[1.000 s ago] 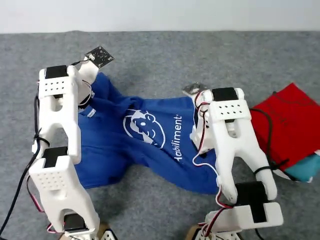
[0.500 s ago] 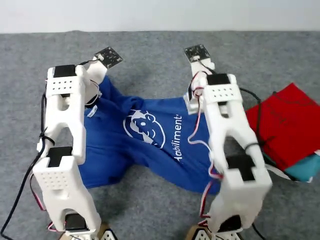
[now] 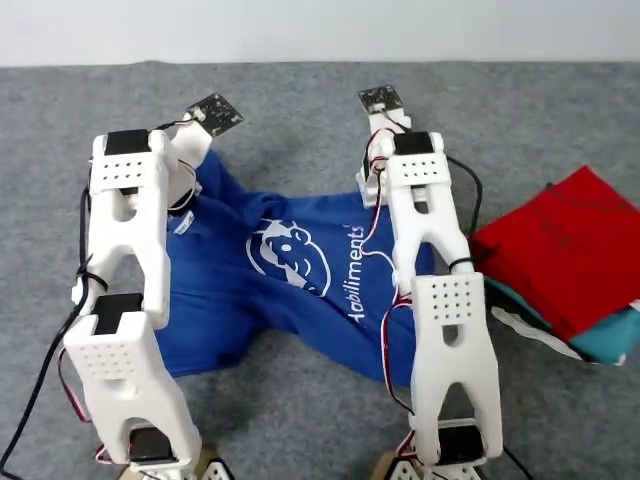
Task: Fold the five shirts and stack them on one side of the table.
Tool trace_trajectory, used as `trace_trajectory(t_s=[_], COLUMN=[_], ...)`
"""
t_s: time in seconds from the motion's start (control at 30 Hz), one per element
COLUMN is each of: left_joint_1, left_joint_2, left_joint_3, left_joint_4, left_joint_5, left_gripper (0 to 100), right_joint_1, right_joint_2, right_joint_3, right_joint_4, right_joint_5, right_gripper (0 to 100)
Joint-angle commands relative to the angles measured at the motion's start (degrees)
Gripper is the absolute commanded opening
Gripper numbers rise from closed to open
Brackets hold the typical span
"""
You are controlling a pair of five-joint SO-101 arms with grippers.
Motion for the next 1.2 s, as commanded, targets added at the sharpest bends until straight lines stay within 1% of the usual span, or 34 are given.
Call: trace_trajectory(t_s=[0.0,0.07,0.13,0.17,0.33,0.47,0.6,0.73,0.83,1.0,1.17], left_joint_1=[-0.44,-0.44,-0.44,-0.44,-0.35,-0.26,-0.44,-0.26,-0.35,-0.53,-0.53], left_joint_2=[-0.7,-0.7,-0.7,-0.7,-0.7,-1.32,-4.66,-12.4,-18.9,-29.98,-40.09], left_joint_3=[-0.13,-0.13,-0.13,-0.13,-0.13,-0.48,-2.07,-2.15,-2.15,-2.15,-2.15], left_joint_4=[0.09,0.09,0.09,0.09,0.09,0.18,0.44,-0.53,-3.25,-10.29,-18.9], left_joint_5=[0.26,0.26,0.26,0.26,0.26,0.44,0.7,4.4,7.91,14.59,16.53], left_gripper=[1,1,1,1,1,1,1,1,1,1,1], right_joint_1=[1.1,1.01,1.01,1.01,1.19,1.36,2.07,2.95,3.47,3.74,3.82], right_joint_2=[5.14,7.6,9.27,9.8,9.71,7.08,-0.22,-8.31,-13.93,-23.43,-33.19], right_joint_3=[-14.33,-18.9,-22.15,-23.03,-25.05,-30.07,-30.07,-30.07,-30.07,-30.07,-30.07], right_joint_4=[4.09,5.58,7.34,8.48,12.88,16.04,17.36,17.45,17.27,17.01,17.19], right_joint_5=[-0.18,0.44,3.52,4.84,5.8,5.8,5.8,5.8,5.45,5.45,5.8], right_gripper=[15.3,7.7,1.4,0.6,1.0,1.0,1.0,1.0,1.0,1.0,1.0])
